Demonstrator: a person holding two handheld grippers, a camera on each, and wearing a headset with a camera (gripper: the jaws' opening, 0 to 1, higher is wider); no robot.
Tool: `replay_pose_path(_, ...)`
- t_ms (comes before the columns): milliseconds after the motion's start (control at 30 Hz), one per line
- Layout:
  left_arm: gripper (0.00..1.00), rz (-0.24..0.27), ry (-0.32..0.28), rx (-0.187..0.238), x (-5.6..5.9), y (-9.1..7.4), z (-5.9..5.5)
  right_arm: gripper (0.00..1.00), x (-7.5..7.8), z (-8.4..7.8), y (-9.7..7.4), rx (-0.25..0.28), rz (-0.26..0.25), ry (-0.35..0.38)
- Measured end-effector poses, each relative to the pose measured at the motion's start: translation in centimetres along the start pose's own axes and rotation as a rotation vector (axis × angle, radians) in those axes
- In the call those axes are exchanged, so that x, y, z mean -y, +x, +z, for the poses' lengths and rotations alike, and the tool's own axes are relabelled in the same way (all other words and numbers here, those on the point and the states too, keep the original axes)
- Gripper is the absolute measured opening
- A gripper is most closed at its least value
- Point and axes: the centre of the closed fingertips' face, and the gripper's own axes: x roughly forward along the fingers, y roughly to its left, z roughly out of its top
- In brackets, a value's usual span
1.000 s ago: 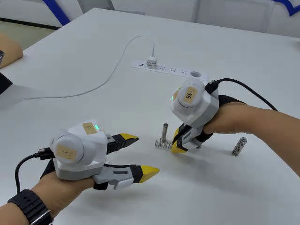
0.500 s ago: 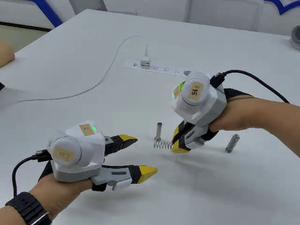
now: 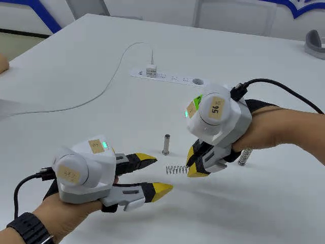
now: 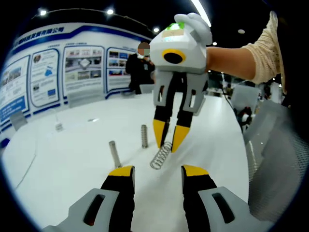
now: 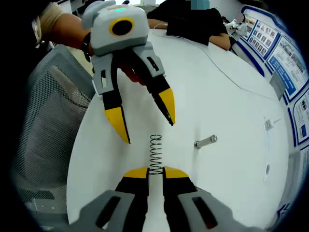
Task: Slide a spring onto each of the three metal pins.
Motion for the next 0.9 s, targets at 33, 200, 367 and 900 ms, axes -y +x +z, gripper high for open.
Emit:
replay_pose_path(33, 0.38, -0.005, 0.005, 0.001, 0.1, 0.1, 0.0, 0.12, -0.2, 0.1, 0.0, 0.002, 0.004, -0.005)
replay_pose_path(200, 0.31, -0.026, 0.029, 0.003, 0.6, 0.2, 0.1, 0.12, -0.5, 0.6, -0.2, 0.011, 0.009, -0.025)
replay_pose_path(367, 0.22, -0.044, 0.049, 0.011, 1.1, 0.4, 0.3, 0.12, -0.9, 1.1, -0.3, 0.021, 0.017, -0.049)
replay_pose_path(900, 0.13, -0.054, 0.083, 0.008, 1.3, 0.7, 0.0, 0.12, -1.3, 2.0, -1.2, 0.035, 0.023, -0.080)
